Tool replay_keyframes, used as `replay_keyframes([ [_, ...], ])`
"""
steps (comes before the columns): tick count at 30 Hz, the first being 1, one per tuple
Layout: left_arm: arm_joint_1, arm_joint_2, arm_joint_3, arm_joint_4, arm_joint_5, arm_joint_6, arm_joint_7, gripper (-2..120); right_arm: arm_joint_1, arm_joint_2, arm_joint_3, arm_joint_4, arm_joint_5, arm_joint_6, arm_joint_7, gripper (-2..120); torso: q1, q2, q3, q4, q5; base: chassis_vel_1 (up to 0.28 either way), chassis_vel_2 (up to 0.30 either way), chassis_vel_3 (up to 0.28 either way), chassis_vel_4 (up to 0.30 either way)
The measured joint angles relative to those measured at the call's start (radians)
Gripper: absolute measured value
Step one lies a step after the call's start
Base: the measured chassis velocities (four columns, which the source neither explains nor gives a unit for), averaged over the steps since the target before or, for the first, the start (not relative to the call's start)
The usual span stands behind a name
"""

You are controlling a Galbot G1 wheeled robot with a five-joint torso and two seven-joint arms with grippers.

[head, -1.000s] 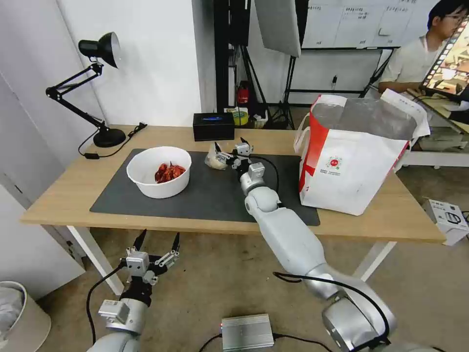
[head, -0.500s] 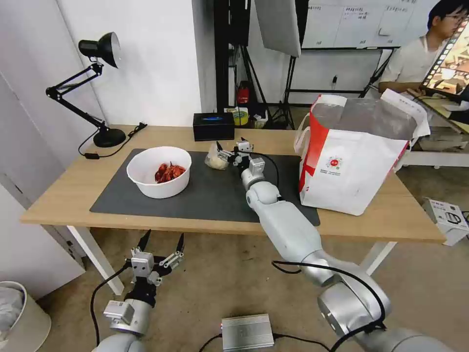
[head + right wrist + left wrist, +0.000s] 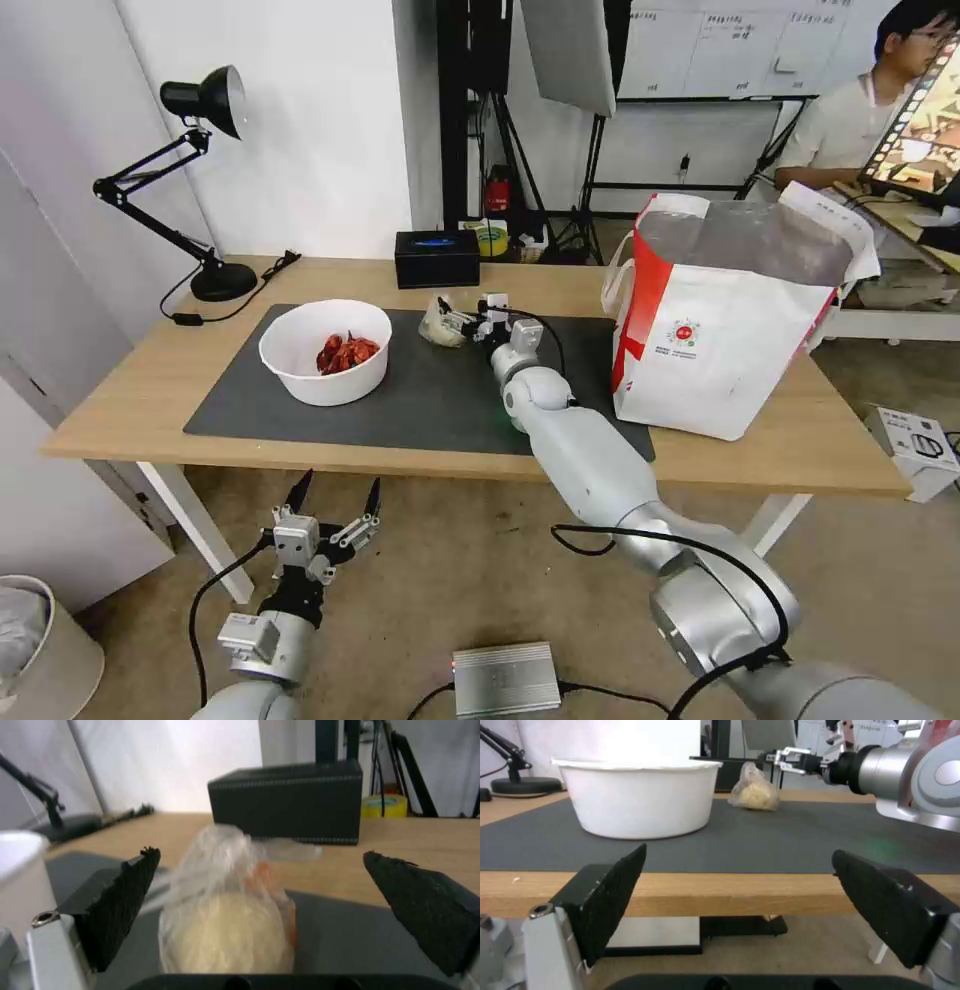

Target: Pick up the trash from the table and place it into the takeout bag.

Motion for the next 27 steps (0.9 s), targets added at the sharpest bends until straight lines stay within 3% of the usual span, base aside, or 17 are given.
replay_keyframes([
  [9,-0.009,-0.007,0.012,0.019,0.012,0.000,0.000,100,0.021,0.000,-0.002,-0.028,-0.053,-0.077,-0.032,100,0.000,0.000,0.000,0.0000,0.0000,0.000,0.000,0.000,0.000],
  [27,-0.018,0.000,0.025,0.031,0.016,0.002,0.001,100,0.057,0.001,-0.014,-0.097,-0.051,-0.078,-0.084,100,0.000,0.000,0.000,0.0000,0.0001,0.000,0.000,0.000,0.000],
])
